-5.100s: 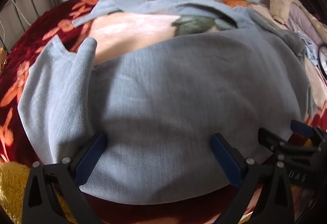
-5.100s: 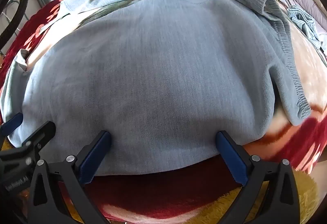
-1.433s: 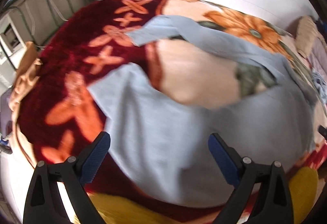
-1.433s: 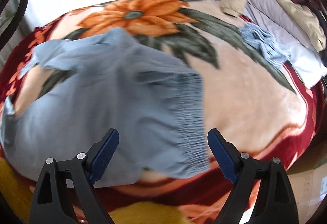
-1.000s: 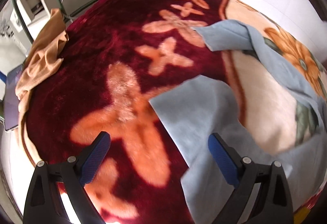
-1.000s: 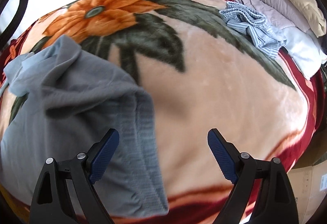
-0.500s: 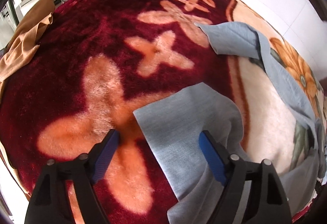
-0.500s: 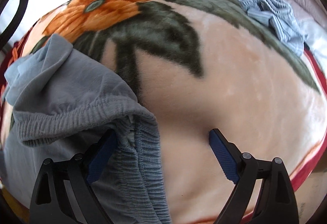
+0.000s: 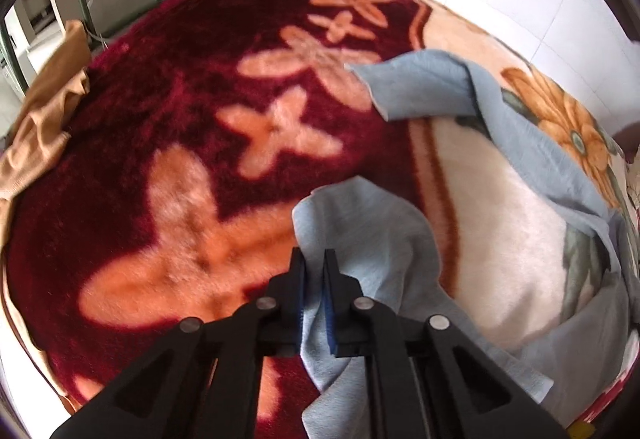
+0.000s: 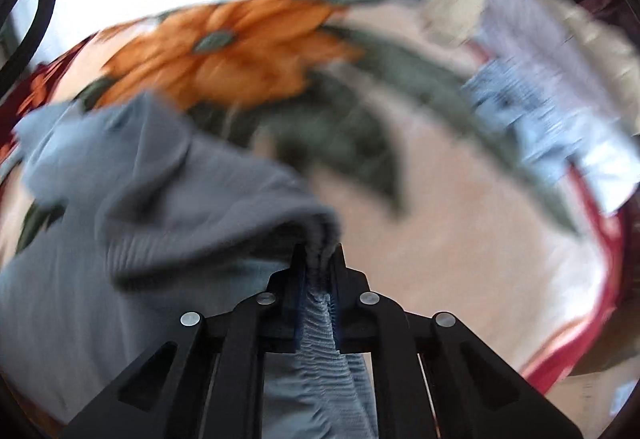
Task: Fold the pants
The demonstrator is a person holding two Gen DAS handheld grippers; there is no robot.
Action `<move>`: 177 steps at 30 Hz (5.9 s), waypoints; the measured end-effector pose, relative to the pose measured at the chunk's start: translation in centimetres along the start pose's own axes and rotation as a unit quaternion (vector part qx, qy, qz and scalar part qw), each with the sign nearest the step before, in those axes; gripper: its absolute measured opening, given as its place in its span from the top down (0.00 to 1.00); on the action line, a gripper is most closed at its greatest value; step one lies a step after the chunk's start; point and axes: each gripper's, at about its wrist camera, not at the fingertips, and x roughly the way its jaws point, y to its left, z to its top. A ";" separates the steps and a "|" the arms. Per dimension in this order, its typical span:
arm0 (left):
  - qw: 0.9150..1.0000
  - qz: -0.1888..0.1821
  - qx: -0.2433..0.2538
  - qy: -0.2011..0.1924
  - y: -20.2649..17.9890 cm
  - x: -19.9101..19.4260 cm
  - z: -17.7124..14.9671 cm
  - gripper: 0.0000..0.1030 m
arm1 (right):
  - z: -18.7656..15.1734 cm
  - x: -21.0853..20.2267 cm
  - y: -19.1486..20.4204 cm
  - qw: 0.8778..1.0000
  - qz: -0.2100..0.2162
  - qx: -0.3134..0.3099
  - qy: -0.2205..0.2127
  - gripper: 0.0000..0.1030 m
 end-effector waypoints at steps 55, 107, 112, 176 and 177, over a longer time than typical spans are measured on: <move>0.996 0.049 -0.043 0.056 7.0 -1.7 -3.3 0.27 | -9.6 0.2 -10.0 0.980 0.031 0.181 0.079 0.35; 0.997 0.012 -0.030 0.069 7.5 -4.4 -2.4 0.97 | -8.8 -4.8 -8.8 0.991 0.035 0.116 0.049 0.92; 0.995 0.012 -0.037 0.091 7.9 -2.8 -3.5 0.97 | -10.1 -2.2 -8.3 0.990 0.022 0.115 0.082 0.92; 0.993 -0.079 0.072 0.048 -14.3 -3.3 0.4 0.52 | 0.1 -5.5 1.6 0.972 0.119 -0.203 0.024 0.96; 0.993 -0.080 0.072 0.046 -14.4 -3.4 0.4 0.52 | -0.8 -5.5 1.5 0.969 0.120 -0.215 0.036 0.96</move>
